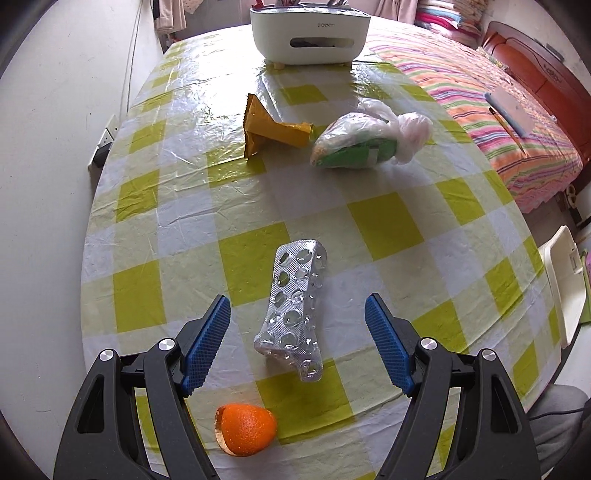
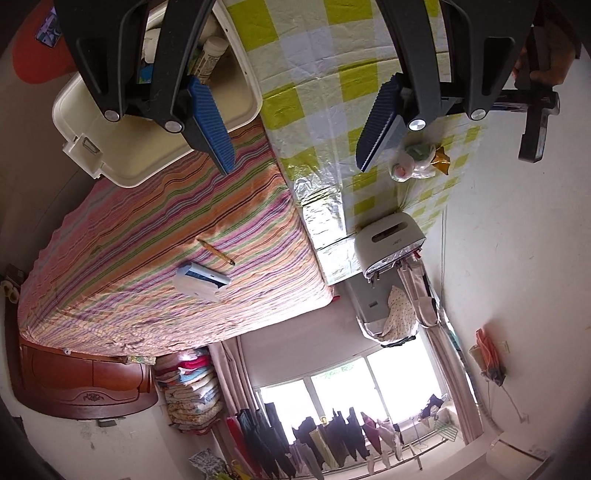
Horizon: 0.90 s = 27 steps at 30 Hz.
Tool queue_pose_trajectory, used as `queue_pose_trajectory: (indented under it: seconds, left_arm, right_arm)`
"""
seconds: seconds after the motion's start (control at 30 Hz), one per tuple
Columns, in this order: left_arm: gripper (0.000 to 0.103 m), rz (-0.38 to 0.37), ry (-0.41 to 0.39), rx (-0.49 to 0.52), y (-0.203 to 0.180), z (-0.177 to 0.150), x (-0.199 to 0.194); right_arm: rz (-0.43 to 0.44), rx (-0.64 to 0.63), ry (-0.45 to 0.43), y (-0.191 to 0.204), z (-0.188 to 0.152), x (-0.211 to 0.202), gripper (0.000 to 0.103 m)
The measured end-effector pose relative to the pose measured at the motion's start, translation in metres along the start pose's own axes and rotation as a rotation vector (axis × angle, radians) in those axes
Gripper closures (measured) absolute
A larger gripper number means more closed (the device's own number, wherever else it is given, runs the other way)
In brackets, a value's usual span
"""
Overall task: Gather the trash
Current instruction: 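Bring both open grippers back over the table items, then grasp the silver blister pack with the left gripper while the right gripper grasps the bag of wipes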
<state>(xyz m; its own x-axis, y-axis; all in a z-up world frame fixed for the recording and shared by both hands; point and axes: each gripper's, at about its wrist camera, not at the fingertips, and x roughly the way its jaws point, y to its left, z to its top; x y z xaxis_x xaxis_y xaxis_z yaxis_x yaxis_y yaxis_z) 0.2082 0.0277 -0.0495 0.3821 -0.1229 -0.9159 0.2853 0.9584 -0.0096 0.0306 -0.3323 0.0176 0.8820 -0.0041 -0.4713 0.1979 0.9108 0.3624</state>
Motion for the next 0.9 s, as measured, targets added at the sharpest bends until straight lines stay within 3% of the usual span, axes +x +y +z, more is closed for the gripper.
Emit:
queue_pose_trajectory:
  seconds: [0.47,0.73,0.9]
  left_arm:
    - [0.031,-0.031,0.082,0.020,-0.002,0.013,0.034]
    - [0.043,-0.049,0.075,0.013,0.003,0.014,0.039]
    - [0.058,-0.066,0.062,-0.017,0.010,0.012,0.036]
  right_arm:
    - [0.301,-0.236,0.125,0.101,0.002,0.040,0.037]
    - [0.404,-0.321,0.157,0.147,0.018,0.083,0.037]
    - [0.506,-0.395,0.255,0.176,0.030,0.132,0.037]
